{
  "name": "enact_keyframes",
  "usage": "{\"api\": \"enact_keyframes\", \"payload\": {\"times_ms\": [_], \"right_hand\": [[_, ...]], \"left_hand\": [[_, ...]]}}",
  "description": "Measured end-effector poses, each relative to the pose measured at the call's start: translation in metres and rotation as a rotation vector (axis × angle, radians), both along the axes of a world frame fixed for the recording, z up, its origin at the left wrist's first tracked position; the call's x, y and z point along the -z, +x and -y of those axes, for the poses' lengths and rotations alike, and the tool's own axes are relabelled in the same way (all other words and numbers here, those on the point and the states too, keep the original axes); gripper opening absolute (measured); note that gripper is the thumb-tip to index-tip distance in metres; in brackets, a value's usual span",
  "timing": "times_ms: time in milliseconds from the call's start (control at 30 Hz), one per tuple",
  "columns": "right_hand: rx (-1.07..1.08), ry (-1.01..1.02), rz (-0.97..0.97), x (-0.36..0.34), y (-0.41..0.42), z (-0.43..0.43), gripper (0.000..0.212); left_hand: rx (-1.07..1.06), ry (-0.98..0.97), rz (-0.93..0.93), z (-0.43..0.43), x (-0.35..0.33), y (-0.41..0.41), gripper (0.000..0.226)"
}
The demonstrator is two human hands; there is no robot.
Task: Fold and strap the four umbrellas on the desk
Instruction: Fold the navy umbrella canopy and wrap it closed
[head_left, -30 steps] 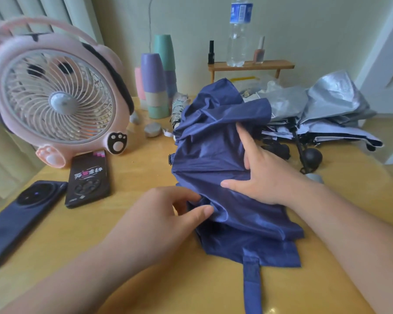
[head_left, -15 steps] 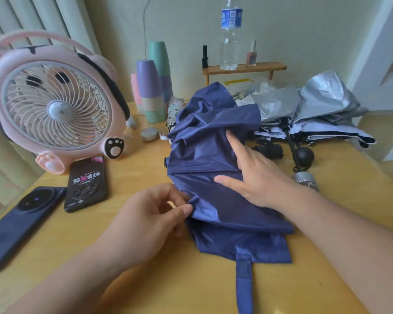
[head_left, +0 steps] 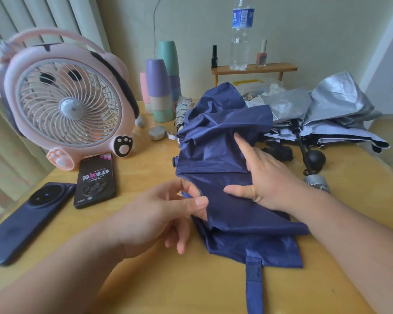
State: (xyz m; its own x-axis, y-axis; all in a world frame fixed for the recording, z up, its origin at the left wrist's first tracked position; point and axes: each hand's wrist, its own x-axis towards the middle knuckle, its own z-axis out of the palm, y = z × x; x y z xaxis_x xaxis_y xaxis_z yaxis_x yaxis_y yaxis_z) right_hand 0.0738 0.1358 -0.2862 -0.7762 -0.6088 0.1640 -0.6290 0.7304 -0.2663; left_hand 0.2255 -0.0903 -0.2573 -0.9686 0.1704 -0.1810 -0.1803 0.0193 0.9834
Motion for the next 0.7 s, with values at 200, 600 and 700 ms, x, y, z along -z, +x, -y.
{"api": "enact_keyframes", "payload": {"times_ms": [200,600,700], "right_hand": [[0.033,0.045,0.047,-0.007,0.004,0.002,0.115],[0.048,0.191,0.040,-0.016,0.012,0.004,0.126],[0.044,0.204,0.032,-0.016,0.012,0.003,0.128]], "left_hand": [[-0.262,0.030,0.051,-0.003,-0.002,-0.005,0.038],[-0.180,-0.332,0.001,-0.022,-0.003,0.002,0.046],[-0.106,-0.363,-0.020,-0.019,-0.002,0.009,0.033]]}}
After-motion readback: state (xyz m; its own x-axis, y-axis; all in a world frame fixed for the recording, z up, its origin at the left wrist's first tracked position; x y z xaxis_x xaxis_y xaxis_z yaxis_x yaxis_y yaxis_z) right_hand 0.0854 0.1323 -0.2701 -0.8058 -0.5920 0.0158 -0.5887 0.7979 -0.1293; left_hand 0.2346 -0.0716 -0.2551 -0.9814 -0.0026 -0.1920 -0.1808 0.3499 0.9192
